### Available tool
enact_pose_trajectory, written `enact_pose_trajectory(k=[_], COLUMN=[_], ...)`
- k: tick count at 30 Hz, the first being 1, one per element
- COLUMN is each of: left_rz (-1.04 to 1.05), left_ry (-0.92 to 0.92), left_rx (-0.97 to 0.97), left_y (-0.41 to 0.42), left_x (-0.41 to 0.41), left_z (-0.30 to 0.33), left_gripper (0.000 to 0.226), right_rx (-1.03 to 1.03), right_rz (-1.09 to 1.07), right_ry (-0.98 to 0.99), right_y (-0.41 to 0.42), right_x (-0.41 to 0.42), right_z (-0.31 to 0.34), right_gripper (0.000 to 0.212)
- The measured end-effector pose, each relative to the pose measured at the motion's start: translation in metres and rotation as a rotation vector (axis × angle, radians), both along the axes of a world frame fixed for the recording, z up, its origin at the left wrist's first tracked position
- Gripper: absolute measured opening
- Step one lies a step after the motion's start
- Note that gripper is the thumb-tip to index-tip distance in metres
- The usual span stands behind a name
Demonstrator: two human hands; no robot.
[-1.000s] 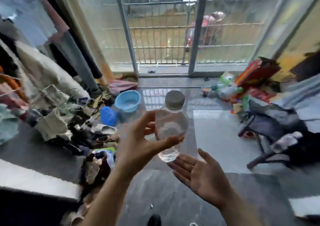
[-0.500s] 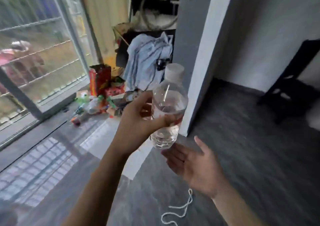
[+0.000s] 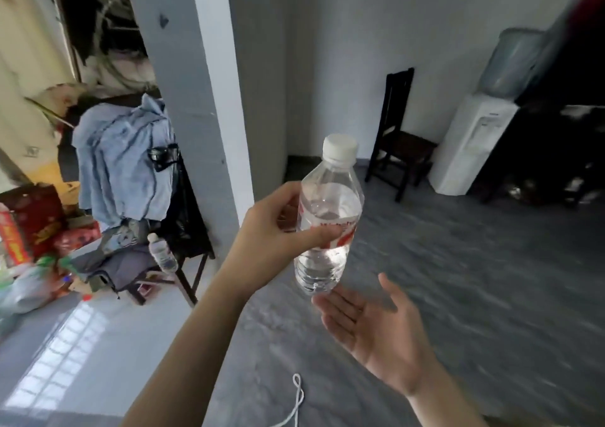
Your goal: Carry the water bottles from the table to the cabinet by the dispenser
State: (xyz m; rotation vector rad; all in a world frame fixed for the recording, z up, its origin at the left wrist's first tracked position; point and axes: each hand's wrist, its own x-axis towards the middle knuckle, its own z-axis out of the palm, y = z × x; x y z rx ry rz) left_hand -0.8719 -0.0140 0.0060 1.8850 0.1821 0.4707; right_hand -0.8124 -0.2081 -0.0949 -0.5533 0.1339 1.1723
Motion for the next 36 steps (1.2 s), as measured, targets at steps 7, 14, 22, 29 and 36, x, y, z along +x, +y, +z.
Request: enact_pose_trajectory(k=[7, 14, 22, 29, 36], left_rz=[-0.092, -0.179, -0.328, -0.438, -0.522], left_ry=[-0.026, -0.045, -0.058, -0.078, -0.119], left_rx=[-0.016, -0.004, -0.016, 0.018, 0.043], left_y=[-0.038, -0.048, -0.026, -0.003, -0.025], left_x=[0.090, 0.178, 0.306, 0.438, 0.573], left_z=[0.008, 0.020, 0.046, 0.089, 0.118], left_gripper=[0.039, 0.051, 0.051, 0.057, 0.057], right_rx=[0.000, 0.051, -0.026, -0.063, -0.100], right_rz=[-0.088, -0.141, -0.333, -0.341, -0.436], right_ry=[0.024, -0.034, -0.031, -0.104, -0.176], right_y=[-0.044, -0.060, -0.037, -0.023, -0.034], right_x=[0.072, 0.141, 0.248, 0.366, 0.476], right_z=[0.011, 0.029, 0.059, 0.106, 0.129], right_gripper=[0.080, 0.089, 0.083, 0.075, 0.071])
